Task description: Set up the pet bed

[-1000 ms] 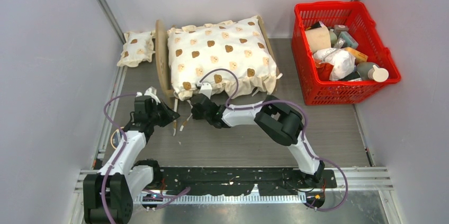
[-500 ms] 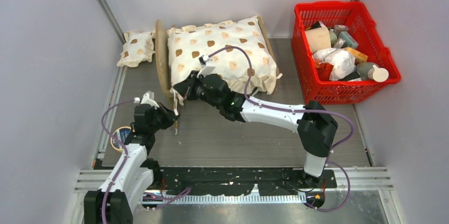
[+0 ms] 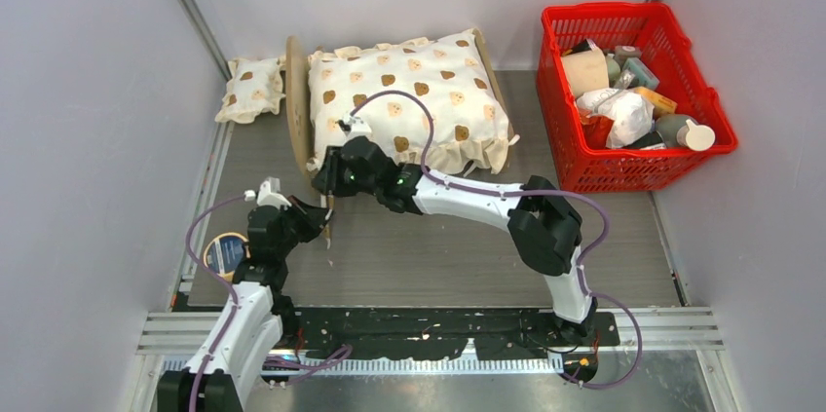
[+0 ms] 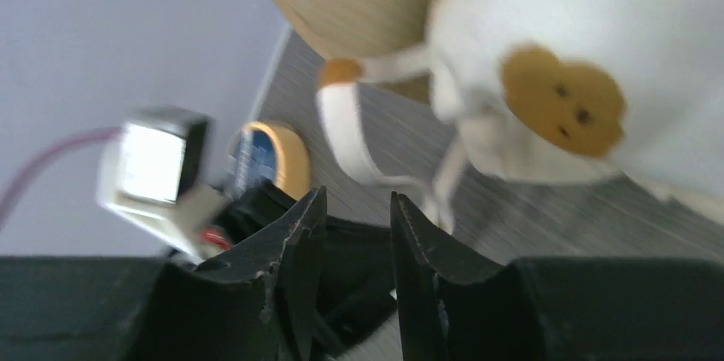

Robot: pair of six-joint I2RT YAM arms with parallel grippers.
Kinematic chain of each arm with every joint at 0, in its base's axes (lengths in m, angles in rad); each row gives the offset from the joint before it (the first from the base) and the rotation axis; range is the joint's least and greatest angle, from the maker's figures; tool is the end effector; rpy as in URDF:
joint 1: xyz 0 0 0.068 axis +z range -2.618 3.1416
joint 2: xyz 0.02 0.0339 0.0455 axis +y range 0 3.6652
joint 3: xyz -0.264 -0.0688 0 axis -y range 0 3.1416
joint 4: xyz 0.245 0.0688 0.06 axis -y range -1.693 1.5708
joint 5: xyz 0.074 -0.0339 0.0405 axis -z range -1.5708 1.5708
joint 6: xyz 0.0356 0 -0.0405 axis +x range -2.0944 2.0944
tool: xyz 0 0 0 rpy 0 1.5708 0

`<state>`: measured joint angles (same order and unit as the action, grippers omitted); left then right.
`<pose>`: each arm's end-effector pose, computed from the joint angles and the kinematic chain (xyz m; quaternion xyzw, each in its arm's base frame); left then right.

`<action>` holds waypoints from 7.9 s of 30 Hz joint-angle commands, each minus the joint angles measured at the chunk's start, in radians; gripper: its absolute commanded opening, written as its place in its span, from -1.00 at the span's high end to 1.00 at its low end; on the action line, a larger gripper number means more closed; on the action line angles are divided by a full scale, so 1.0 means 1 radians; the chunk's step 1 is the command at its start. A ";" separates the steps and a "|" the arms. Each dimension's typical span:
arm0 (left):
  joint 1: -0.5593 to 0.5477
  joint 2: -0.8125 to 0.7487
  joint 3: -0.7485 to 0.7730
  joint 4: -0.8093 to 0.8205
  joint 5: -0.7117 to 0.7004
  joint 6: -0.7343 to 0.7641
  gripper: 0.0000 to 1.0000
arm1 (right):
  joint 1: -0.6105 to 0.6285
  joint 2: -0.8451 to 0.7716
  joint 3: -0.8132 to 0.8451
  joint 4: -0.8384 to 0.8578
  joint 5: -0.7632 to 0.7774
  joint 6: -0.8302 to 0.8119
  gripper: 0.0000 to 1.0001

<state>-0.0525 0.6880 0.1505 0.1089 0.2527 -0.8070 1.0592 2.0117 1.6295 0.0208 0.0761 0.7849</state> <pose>0.1552 -0.0171 0.1622 -0.2441 0.8010 -0.3198 0.4433 0.2397 0.4214 0.2778 -0.0910 0.8173 0.4338 0.3682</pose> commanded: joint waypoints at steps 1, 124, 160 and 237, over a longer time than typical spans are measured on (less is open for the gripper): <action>-0.010 -0.045 0.003 0.057 0.045 -0.050 1.00 | -0.002 -0.083 -0.105 -0.058 0.000 -0.048 0.16; 0.028 0.009 0.590 -0.686 0.070 0.216 1.00 | 0.139 0.261 -0.439 1.171 0.257 0.024 -0.14; 0.048 0.229 0.532 -0.428 -0.033 0.254 1.00 | 0.107 0.049 -0.452 0.761 0.158 -0.226 0.90; 0.048 0.251 0.294 -0.321 -0.012 0.176 1.00 | 0.040 -0.168 -0.580 0.259 -0.142 -0.576 0.28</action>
<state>-0.0063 0.9623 0.4477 -0.2436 0.2379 -0.6262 1.0683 1.7840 0.8761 0.4709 -0.1944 0.1421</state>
